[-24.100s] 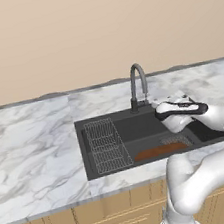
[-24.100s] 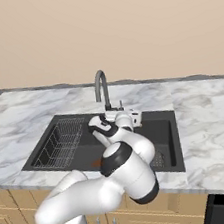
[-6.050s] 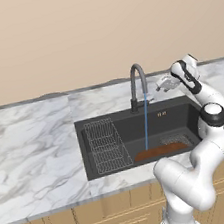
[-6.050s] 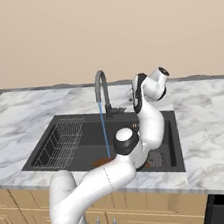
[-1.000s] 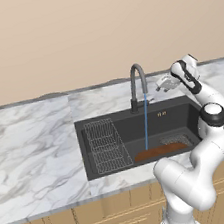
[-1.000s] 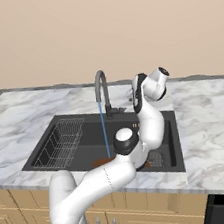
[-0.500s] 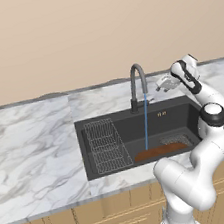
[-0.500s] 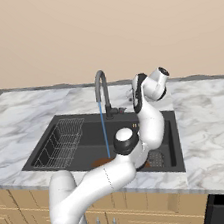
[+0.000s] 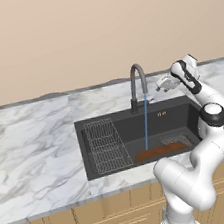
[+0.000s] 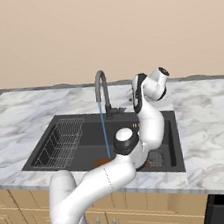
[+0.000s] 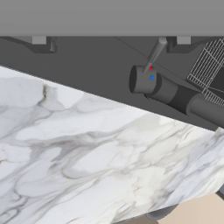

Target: Turn on the sink faucet with hot water and rinse the cutting board for ten seconds, then turn off the faucet. Push the cutting board to reach the water if necessary.

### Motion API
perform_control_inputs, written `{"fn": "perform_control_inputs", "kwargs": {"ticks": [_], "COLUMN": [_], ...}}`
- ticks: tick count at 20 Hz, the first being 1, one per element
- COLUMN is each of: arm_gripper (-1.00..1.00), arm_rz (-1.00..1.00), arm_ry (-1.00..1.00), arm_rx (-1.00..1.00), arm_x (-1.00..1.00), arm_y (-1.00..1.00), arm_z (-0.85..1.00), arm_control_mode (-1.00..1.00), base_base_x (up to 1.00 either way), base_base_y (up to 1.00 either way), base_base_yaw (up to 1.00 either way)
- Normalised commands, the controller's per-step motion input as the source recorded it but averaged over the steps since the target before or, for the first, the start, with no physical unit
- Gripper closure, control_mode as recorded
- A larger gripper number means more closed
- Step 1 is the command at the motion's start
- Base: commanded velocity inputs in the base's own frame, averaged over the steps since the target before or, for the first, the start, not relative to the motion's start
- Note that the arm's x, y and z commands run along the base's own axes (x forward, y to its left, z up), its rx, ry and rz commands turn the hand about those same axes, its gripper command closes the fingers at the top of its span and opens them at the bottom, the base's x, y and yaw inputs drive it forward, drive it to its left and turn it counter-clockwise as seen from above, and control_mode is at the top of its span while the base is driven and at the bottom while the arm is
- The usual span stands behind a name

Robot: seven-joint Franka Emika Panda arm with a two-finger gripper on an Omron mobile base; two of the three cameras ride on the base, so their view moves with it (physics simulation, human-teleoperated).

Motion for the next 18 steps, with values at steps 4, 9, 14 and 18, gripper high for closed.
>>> {"fn": "perform_control_inputs", "kwargs": {"ticks": [4,9,14,18], "arm_gripper": [-1.0,-1.0,-1.0,-1.0], "arm_rz": [0.0,0.0,0.0,0.0], "arm_ry": [0.0,0.0,0.0,0.0], "arm_rx": [0.0,0.0,0.0,0.0], "arm_x": [0.0,0.0,0.0,0.0], "arm_y": [0.0,0.0,0.0,0.0], "arm_z": [0.0,0.0,0.0,0.0], "arm_control_mode": [-1.0,-1.0,-1.0,-1.0], "base_base_x": [0.0,0.0,0.0,0.0], "base_base_y": [0.0,0.0,0.0,0.0], "base_base_yaw": [0.0,0.0,0.0,0.0]}}
